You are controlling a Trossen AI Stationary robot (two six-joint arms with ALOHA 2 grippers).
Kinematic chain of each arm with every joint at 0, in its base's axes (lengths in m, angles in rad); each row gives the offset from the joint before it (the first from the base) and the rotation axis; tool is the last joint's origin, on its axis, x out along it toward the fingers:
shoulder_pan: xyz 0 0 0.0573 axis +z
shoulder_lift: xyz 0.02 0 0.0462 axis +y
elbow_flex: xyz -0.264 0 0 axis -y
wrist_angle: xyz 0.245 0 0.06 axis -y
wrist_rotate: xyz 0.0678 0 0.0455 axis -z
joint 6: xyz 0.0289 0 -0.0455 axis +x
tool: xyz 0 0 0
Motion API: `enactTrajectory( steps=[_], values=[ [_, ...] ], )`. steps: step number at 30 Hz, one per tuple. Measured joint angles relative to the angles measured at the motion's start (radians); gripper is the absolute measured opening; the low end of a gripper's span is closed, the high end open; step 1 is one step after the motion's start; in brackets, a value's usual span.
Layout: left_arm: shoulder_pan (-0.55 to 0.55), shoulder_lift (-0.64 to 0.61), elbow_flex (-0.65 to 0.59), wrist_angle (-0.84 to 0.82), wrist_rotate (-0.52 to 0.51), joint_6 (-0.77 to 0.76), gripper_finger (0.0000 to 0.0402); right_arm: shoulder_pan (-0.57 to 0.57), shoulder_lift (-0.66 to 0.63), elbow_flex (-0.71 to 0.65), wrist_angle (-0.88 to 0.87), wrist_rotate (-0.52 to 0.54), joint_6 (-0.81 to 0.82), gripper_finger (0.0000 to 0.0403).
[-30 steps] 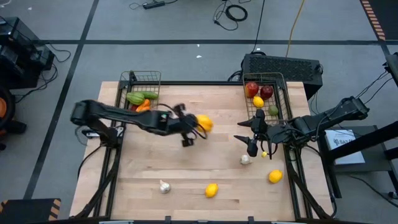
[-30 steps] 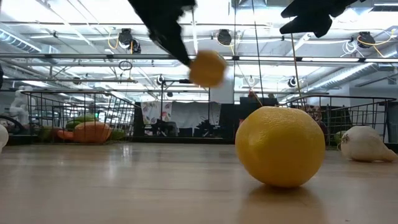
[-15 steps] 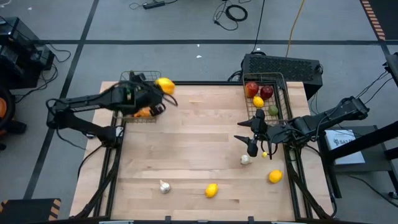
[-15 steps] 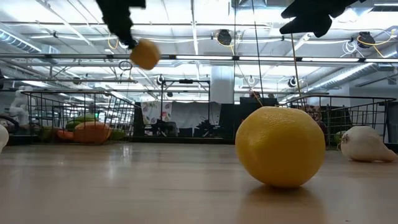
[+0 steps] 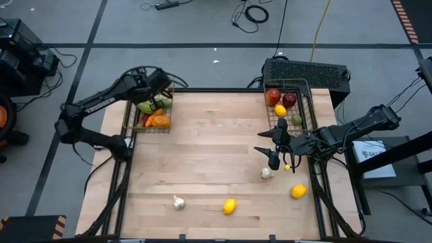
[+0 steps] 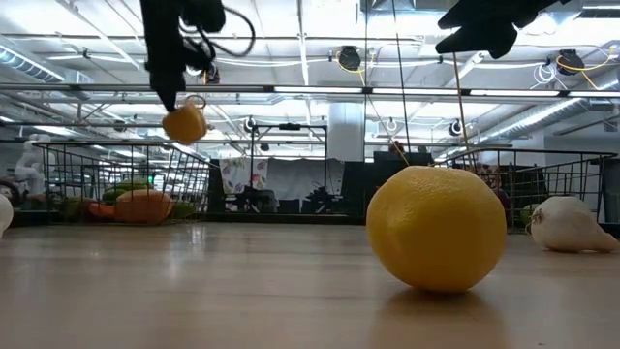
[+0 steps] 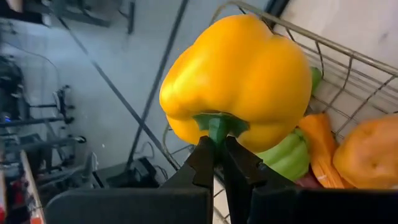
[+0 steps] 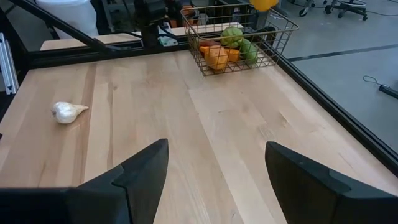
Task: Sort produce into baskets
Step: Put the yellow bell pepper into the left wire basket
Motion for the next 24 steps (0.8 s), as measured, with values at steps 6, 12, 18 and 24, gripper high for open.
enactTrajectory(
  steps=[6, 12, 18, 24],
  values=[
    [0.064, 0.108, -0.030, 0.040, 0.015, 0.069, 0.0015, 0.000, 0.000, 0.000, 0.000, 0.000, 0.000, 0.0258],
    [0.109, 0.209, -0.039, 0.069, -0.011, 0.076, 0.0026, 0.000, 0.000, 0.000, -0.001, 0.000, 0.004, 0.0258],
    [0.148, 0.272, -0.039, 0.136, -0.037, 0.092, 0.0043, 0.000, 0.000, 0.000, -0.002, 0.000, 0.004, 0.0258],
    [0.182, 0.312, -0.038, 0.171, -0.026, 0.132, 0.0046, 0.000, 0.013, 0.000, -0.002, 0.000, 0.004, 0.0258]
  ],
)
